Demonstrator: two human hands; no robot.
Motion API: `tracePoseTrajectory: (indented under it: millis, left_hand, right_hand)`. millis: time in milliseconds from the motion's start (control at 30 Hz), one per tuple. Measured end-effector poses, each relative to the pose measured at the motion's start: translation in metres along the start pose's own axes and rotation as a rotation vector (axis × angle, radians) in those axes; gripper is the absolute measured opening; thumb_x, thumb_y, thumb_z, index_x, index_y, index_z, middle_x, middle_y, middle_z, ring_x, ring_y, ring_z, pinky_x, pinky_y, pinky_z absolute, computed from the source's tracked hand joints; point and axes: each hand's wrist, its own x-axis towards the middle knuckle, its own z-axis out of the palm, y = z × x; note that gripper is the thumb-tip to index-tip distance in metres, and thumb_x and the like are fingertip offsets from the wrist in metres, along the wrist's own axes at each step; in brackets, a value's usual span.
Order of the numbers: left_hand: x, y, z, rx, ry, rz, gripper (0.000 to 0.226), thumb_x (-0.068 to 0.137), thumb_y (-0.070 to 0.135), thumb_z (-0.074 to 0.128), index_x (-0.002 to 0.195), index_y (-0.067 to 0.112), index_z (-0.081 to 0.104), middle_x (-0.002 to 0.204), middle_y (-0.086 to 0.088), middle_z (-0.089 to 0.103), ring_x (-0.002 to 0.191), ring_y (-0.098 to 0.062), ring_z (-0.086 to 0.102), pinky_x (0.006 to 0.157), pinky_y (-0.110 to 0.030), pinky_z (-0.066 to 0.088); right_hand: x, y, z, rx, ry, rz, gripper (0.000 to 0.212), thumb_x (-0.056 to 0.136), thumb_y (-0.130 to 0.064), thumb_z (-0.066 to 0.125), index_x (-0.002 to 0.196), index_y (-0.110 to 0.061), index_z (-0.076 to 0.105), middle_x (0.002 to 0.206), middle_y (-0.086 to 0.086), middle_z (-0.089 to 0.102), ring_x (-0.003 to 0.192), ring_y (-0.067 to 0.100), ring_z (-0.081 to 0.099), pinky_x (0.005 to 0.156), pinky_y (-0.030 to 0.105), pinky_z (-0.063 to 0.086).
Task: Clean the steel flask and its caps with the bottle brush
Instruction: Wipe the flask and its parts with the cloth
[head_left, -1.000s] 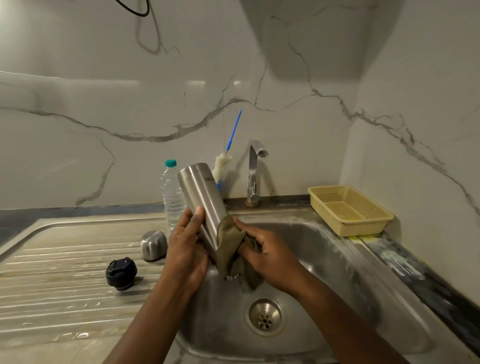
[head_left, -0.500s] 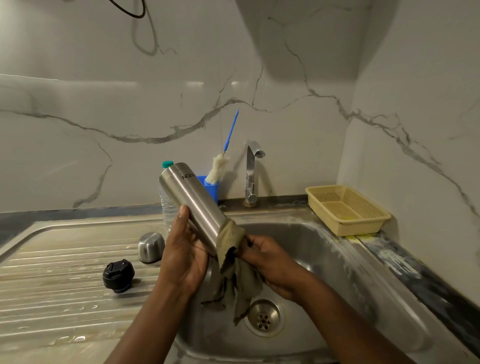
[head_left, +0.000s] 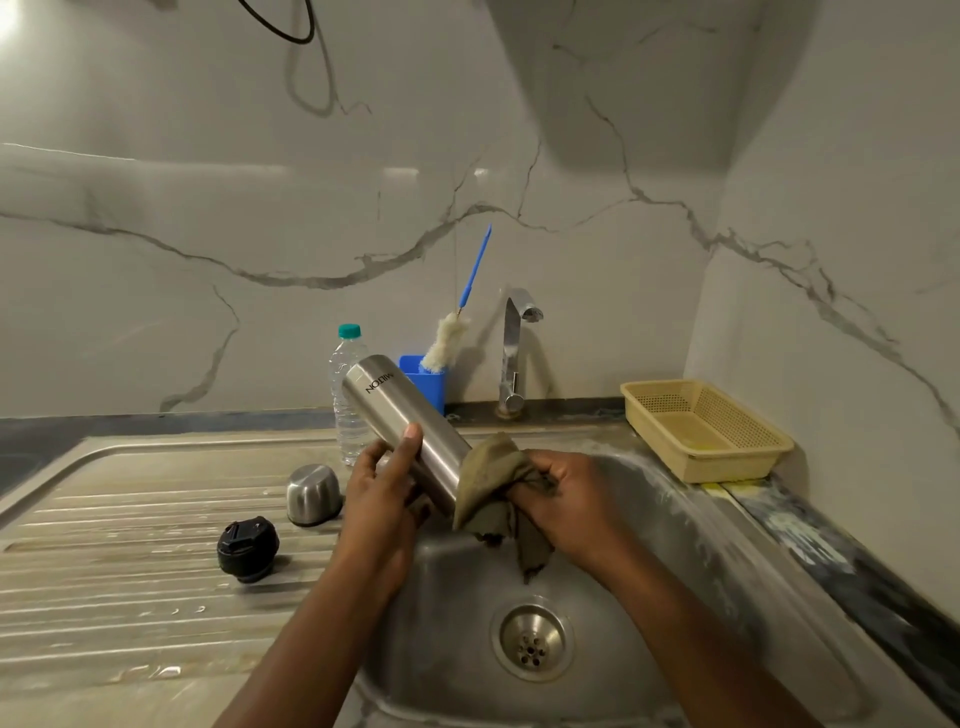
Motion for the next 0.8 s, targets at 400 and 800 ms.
tracePoseTrajectory:
  millis: [400, 800]
  left_hand:
    - [-0.019, -0.003, 0.013, 0.254, -0.381, 0.042, 0.042, 0.094, 0.032, 0.063, 0.135, 0.024, 0.067, 0.116, -0.009, 0.077, 0.098, -0.024, 0.075, 0.088, -0.043, 0.057]
    - [-0.026, -0.011, 0.013, 0.377, -0.662, -0.020, 0.050, 0.097, 0.028, 0.068, 0.146, 0.034, 0.059, 0.137, -0.015, 0.068, 0.128, -0.041, 0.063, 0.112, -0.057, 0.048]
  right_hand:
    - [-0.009, -0.013, 0.015, 0.103, -0.094, -0.089, 0.069, 0.110, -0.021, 0.049, 0.158, -0.058, 0.017, 0.164, -0.023, 0.032, 0.148, -0.002, 0.037, 0.121, 0.036, 0.040]
    - [-0.001, -0.021, -0.003, 0.369, 0.175, -0.024, 0.047, 0.110, -0.030, 0.045, 0.155, -0.043, 0.037, 0.134, -0.026, 0.062, 0.120, -0.005, 0.063, 0.096, 0.021, 0.056]
